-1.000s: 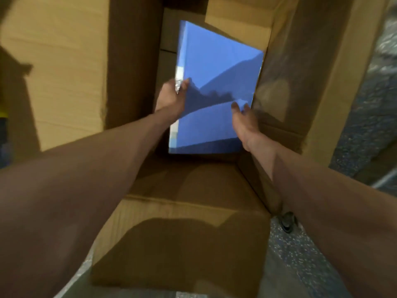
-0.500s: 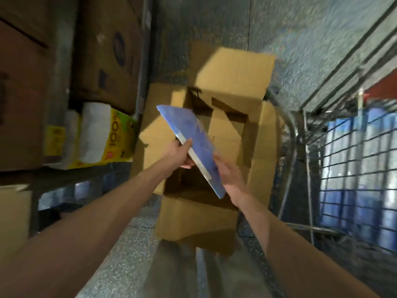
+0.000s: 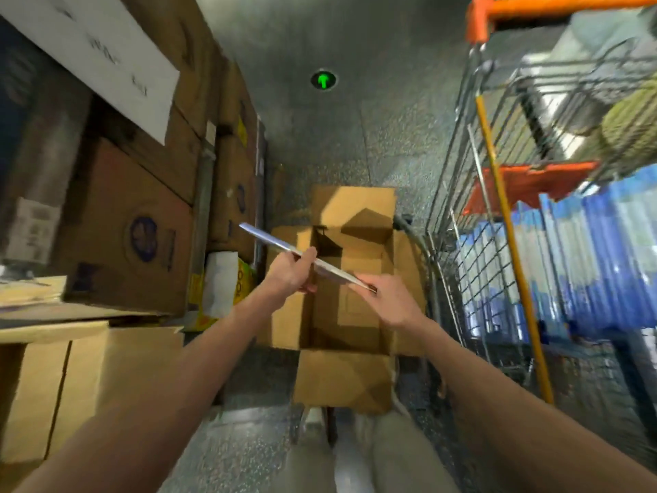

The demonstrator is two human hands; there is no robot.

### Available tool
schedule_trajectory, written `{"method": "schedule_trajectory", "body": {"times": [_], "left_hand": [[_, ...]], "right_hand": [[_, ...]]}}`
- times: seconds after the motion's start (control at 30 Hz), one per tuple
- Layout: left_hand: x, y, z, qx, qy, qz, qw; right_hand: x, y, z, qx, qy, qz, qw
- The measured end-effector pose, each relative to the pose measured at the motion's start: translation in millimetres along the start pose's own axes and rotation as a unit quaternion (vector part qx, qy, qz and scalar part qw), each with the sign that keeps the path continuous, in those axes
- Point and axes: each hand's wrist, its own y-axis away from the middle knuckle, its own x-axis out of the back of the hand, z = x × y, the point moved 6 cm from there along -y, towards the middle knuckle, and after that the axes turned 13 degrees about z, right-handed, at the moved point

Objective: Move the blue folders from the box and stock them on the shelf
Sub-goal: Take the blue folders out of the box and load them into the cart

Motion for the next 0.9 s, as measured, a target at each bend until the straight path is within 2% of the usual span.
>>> {"method": "schedule_trajectory", "body": {"times": [0.1, 0.17, 0.27, 0.3, 0.37, 0.43, 0.53, 0.63, 0.7, 0.77, 0.83, 0.9], "left_hand": [[21.1, 25.9, 18.1, -0.100, -0.059, -0.025, 0.993], [44.7, 44.8, 32.5, -0.221, -0.122, 0.025, 0.967], [74.9, 76.9, 63.5, -0.415, -0.180, 0.120, 0.884], [79.9, 86.1, 72.2, -0.470, -0.200, 0.126, 0.850], [79.4, 107.2, 91.4, -0.553, -0.258, 0.088, 0.787], [74.2, 127.5, 111.1, -0.596, -0.287, 0.036, 0.749], [67.0, 167.8, 147.4, -0.671, -0.262, 0.000, 0.693], [54.4, 201.7, 181.0, -0.672, -0.244, -0.085, 0.694], [36.4, 227.1, 198.2, -0.674, -0.265, -0.129, 0.677], [10.9, 262.1, 214.6, -0.703, -0.261, -0.135, 0.647], [1.1, 279.7, 222.9, -0.734, -0.224, -0.104, 0.633], [-21.5, 306.4, 233.6, -0.767, -0.185, -0.082, 0.609]], "right_hand": [[26.3, 17.0, -19.8, 0.052, 0.059, 0.061, 0.995], [44.0, 34.6, -32.4, 0.072, 0.107, 0.084, 0.988], [75.2, 67.2, -50.9, 0.085, 0.132, 0.103, 0.982], [85.4, 78.1, -56.5, 0.089, 0.137, 0.108, 0.981], [114.6, 106.8, -70.1, 0.084, 0.144, 0.126, 0.978], [147.4, 134.5, -82.9, 0.075, 0.147, 0.149, 0.975], [192.1, 174.8, -98.7, 0.072, 0.185, 0.190, 0.961], [228.5, 204.4, -101.2, 0.072, 0.317, 0.223, 0.919], [256.8, 229.5, -100.4, 0.075, 0.380, 0.256, 0.886], [292.8, 260.8, -90.5, 0.078, 0.426, 0.313, 0.845], [314.4, 274.0, -88.8, 0.087, 0.460, 0.351, 0.811], [339.9, 293.8, -81.8, 0.057, 0.497, 0.377, 0.780]]}}
